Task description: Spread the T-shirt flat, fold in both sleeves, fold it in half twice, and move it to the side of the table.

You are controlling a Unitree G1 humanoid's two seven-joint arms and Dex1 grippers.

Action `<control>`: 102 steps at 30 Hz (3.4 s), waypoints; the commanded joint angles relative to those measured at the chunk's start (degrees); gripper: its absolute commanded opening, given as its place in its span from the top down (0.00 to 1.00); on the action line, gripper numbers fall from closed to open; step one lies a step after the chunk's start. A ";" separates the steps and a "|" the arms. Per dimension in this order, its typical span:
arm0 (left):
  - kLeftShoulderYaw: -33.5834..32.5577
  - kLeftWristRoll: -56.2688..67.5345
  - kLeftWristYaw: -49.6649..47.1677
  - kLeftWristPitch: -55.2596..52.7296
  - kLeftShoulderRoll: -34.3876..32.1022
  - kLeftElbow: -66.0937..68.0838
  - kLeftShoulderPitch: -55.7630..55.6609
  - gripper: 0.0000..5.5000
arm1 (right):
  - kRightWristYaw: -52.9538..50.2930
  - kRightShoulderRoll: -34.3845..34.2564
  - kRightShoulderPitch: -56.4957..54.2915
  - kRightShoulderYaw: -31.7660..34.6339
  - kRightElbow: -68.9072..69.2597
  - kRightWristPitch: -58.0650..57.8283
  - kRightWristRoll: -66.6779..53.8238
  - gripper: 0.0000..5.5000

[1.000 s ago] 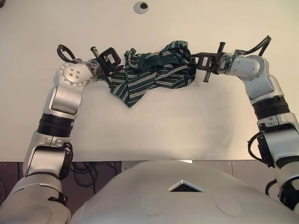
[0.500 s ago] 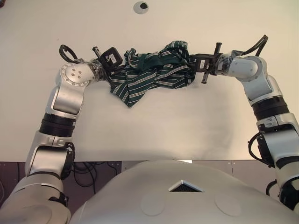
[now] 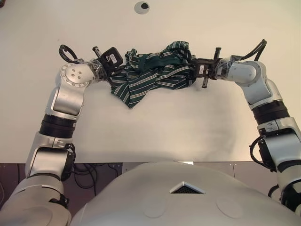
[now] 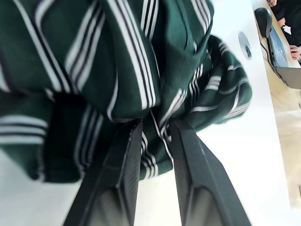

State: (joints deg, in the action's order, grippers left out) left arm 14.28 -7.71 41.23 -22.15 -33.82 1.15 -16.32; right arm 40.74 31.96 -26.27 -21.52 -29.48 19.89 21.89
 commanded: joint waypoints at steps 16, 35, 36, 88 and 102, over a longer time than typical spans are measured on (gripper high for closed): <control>2.64 -3.03 2.23 9.89 -2.26 2.52 -2.81 0.78 | -4.74 -1.92 -3.08 -0.58 -2.79 1.18 0.69 0.99; 12.18 -19.29 4.75 39.38 -6.13 16.72 -13.82 0.67 | -4.52 -2.31 -2.67 -0.15 -2.20 0.26 -0.01 1.00; 12.90 -20.39 4.62 40.63 -6.09 17.75 -14.35 0.67 | -4.55 -2.42 -2.70 -0.19 -2.19 0.21 0.01 1.00; 6.38 -17.52 4.34 39.52 -3.20 19.21 -21.74 1.00 | 0.01 0.94 -8.70 -0.14 -6.93 7.69 0.63 0.75; 6.41 -17.45 4.88 38.96 -2.98 18.39 -21.69 1.00 | -3.83 1.11 -8.28 -3.73 -10.71 15.17 4.21 0.75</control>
State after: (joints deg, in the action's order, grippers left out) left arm 20.55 -25.70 45.57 17.26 -37.04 19.94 -38.27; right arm 37.16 34.08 -34.53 -24.62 -39.33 34.42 24.95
